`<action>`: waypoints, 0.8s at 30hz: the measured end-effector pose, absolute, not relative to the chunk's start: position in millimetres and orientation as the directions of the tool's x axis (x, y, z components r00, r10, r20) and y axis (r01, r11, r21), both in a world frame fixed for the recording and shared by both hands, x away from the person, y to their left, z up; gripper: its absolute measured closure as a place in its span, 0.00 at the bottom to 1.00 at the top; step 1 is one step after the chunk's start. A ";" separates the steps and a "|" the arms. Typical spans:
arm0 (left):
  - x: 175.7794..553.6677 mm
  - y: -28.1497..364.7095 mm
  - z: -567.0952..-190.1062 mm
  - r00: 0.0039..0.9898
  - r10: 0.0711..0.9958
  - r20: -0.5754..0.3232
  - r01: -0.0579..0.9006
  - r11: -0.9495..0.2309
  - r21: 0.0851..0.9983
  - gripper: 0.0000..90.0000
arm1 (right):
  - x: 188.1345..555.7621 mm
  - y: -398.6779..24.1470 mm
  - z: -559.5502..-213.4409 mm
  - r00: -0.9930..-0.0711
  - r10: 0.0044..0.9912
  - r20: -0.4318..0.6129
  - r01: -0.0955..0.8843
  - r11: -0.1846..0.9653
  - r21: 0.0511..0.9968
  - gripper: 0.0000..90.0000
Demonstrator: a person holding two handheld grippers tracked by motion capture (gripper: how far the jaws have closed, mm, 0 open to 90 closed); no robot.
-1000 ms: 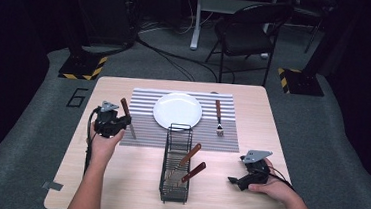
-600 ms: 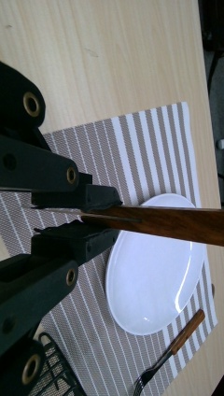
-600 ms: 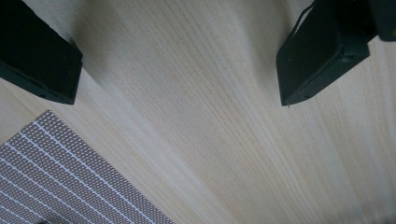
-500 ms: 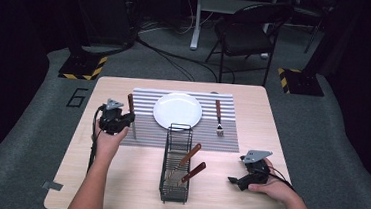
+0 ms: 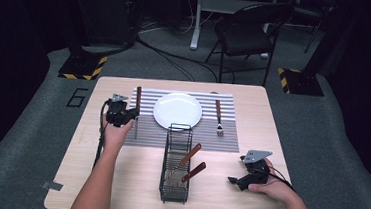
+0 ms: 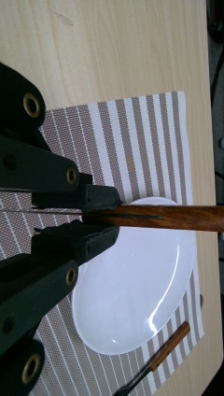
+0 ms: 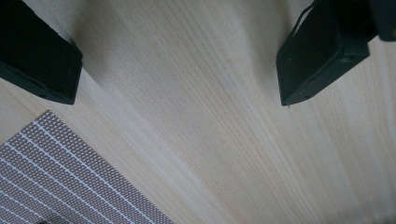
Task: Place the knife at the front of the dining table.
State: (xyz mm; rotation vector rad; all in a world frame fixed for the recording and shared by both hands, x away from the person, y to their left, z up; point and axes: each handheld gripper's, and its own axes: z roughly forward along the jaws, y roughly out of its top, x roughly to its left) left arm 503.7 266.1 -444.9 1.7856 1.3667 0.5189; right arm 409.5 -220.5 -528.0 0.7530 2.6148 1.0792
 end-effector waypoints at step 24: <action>545.7 265.8 -472.3 0.231 0.933 -0.276 0.663 0.056 0.746 0.90 | 409.2 -220.4 -528.0 -0.844 0.536 0.001 0.380 0.598 0.705 0.00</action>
